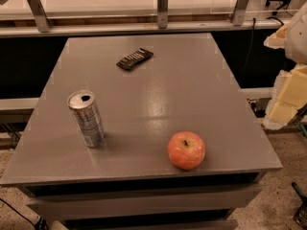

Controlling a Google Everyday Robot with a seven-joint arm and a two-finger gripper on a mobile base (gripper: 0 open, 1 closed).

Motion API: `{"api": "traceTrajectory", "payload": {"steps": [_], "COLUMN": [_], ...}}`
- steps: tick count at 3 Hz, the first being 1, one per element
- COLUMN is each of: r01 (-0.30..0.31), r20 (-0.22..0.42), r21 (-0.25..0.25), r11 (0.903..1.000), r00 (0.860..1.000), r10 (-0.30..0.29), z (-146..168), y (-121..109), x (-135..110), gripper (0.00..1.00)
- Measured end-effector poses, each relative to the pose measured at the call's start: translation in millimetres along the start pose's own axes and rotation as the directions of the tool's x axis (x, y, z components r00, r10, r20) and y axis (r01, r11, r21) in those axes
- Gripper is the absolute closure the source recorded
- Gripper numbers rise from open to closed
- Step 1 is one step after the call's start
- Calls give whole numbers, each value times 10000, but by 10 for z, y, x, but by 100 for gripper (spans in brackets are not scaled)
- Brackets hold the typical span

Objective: Move rxbar chocolate near apple

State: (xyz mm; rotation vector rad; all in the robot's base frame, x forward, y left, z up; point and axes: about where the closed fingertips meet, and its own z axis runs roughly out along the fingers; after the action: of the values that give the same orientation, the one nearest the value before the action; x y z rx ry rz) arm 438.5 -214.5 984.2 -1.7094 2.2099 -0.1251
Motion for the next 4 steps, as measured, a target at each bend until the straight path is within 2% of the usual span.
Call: {"api": "traceTrajectory", "payload": {"steps": [1,2,3,4], "r01": [0,437,1177,1002], "r20": [1,124,560,1663], "r21": [2,98,804,1631], "r11": [10000,9990,9898,9815], "r00": [10000,9990,9909,9778], "r10": [0,-438,-1224,-1275], "z": [0,24,120,221], "y": [0,-193,-718,-1373], "x": [0,-110,-345,-547], "gripper": [0,0,0,0]}}
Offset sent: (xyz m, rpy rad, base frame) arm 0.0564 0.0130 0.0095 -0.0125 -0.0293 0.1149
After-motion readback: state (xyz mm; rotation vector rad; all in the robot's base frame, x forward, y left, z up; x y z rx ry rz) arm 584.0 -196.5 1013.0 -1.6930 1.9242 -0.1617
